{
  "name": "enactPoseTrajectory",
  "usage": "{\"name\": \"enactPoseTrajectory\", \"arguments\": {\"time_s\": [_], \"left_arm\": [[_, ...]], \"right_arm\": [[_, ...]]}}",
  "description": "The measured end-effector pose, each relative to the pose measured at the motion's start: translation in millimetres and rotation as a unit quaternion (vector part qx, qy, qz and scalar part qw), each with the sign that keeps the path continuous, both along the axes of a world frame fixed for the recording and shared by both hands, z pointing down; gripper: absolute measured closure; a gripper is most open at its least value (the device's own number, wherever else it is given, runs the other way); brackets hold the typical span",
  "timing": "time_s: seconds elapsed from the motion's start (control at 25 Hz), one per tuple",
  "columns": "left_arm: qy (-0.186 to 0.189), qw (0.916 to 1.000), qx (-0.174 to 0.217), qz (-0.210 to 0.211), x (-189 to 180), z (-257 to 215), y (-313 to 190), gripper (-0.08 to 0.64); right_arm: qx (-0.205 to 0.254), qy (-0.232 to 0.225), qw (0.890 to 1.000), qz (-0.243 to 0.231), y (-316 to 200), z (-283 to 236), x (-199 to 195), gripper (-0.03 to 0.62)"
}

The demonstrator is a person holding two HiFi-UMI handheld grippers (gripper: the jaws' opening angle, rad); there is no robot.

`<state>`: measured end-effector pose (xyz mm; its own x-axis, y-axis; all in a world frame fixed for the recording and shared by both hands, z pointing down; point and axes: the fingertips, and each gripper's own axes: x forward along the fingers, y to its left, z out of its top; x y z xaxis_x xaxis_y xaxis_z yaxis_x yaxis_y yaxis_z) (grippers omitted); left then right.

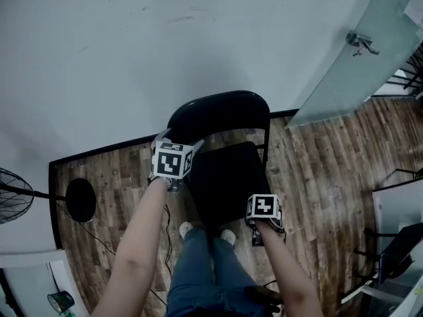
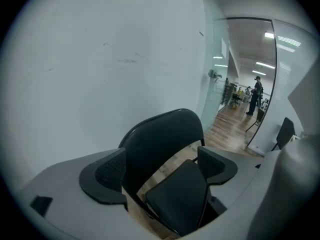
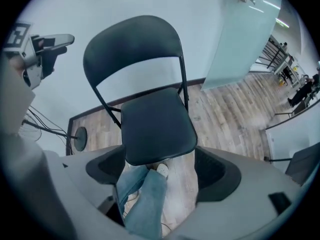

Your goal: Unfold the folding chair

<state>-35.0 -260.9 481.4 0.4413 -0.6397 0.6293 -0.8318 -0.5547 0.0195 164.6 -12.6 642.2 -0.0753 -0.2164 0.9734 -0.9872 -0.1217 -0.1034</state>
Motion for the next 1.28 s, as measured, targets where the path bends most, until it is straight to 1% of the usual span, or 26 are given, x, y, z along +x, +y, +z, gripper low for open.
{"name": "enactPoseTrajectory", "arguments": {"time_s": [0.08, 0.2, 0.28, 0.4, 0.64, 0.72, 0.84, 0.92, 1.0, 1.08, 1.16, 1.24, 1.28], "left_arm": [[0.003, 1.0, 0.005, -0.001, 3, -9, 21, 0.124], [0.015, 0.9996, 0.018, -0.016, 3, -29, 46, 0.121], [0.026, 0.9989, 0.028, -0.025, 0, -45, 60, 0.117], [0.036, 0.998, 0.044, -0.027, -5, -68, 83, 0.114], [0.048, 0.9961, 0.067, -0.032, -25, -92, 112, 0.11], [0.058, 0.9955, 0.068, -0.031, -31, -100, 116, 0.11], [0.083, 0.9938, 0.069, -0.027, -39, -112, 123, 0.11], [0.092, 0.993, 0.073, -0.014, -45, -123, 130, 0.11], [0.1, 0.9918, 0.08, 0.0, -51, -135, 137, 0.112], [0.106, 0.9904, 0.089, 0.009, -60, -146, 143, 0.112], [0.104, 0.9893, 0.101, 0.018, -70, -156, 147, 0.112], [0.102, 0.9878, 0.115, 0.025, -80, -166, 152, 0.112], [0.104, 0.9866, 0.123, 0.028, -85, -171, 156, 0.112]], "right_arm": [[0.016, 0.0, 1.0, -0.022, -1, -21, 0, 0.16], [0.046, 0.0, 0.998, -0.046, -6, -53, 2, 0.16], [0.063, -0.011, 0.996, -0.054, -8, -72, 2, 0.16], [0.086, -0.029, 0.994, -0.067, -10, -102, 0, 0.16], [0.134, -0.034, 0.986, -0.096, -15, -154, -5, 0.16], [0.147, -0.047, 0.984, -0.088, -14, -170, -10, 0.163], [0.174, -0.062, 0.981, -0.054, -12, -196, -17, 0.17], [0.198, -0.067, 0.977, -0.028, -11, -214, -22, 0.176], [0.226, -0.074, 0.971, -0.004, -9, -232, -29, 0.178], [0.262, -0.073, 0.962, 0.006, -6, -251, -38, 0.178], [0.306, -0.044, 0.951, -0.005, -4, -274, -47, 0.19], [0.346, 0.008, 0.938, -0.022, 1, -297, -54, 0.281], [0.362, 0.031, 0.931, -0.029, 4, -307, -59, 0.308]]}}
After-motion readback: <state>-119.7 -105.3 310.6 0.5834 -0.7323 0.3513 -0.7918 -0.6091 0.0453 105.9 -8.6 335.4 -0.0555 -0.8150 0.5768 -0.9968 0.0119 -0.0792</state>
